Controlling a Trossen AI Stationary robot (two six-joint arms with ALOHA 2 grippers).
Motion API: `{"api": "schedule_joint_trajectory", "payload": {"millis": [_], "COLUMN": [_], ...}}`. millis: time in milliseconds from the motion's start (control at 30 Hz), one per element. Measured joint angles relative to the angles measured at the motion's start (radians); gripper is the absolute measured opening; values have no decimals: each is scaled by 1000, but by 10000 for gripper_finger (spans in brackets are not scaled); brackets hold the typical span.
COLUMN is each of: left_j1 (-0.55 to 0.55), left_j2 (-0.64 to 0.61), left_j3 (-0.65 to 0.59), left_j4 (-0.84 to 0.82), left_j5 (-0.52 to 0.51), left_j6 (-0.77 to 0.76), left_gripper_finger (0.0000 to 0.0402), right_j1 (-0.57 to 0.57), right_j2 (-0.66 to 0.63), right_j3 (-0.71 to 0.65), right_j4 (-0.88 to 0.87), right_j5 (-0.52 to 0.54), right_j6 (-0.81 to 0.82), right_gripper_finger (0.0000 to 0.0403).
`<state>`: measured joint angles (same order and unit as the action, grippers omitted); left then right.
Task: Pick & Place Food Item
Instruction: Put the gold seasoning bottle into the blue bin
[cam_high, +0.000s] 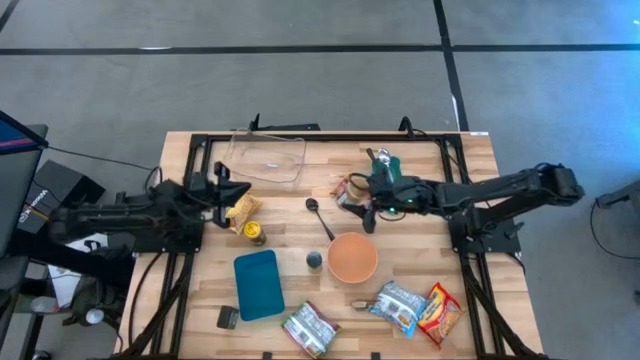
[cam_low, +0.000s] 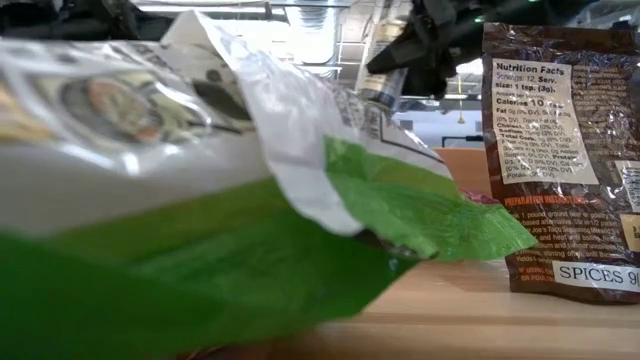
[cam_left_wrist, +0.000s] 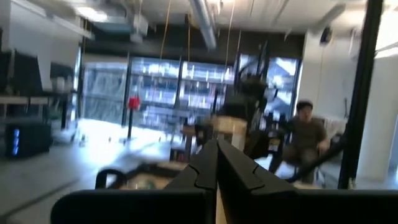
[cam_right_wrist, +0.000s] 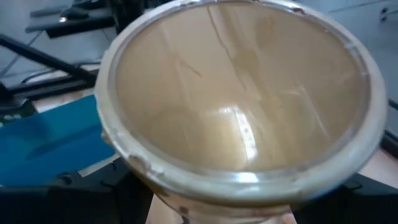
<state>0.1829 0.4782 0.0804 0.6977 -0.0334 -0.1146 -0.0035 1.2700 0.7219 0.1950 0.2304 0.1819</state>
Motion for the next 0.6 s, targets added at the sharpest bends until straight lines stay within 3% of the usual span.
{"api": "schedule_joint_trajectory", "payload": {"millis": [333,600], "left_j1": [0,0], "left_j2": [365,528], "left_j3": [137,211], "left_j4": [-2,1], "left_j5": [6,70], "left_j6": [-2,-2], "left_gripper_finger": [1,1], "right_j1": [-53,-84], "right_j2": [192,294], "right_j3": [200,303], "right_j4": [-128,-169], "right_j5": [-130,-237], "right_j6": [-34,-59], "right_gripper_finger": [286,286]}}
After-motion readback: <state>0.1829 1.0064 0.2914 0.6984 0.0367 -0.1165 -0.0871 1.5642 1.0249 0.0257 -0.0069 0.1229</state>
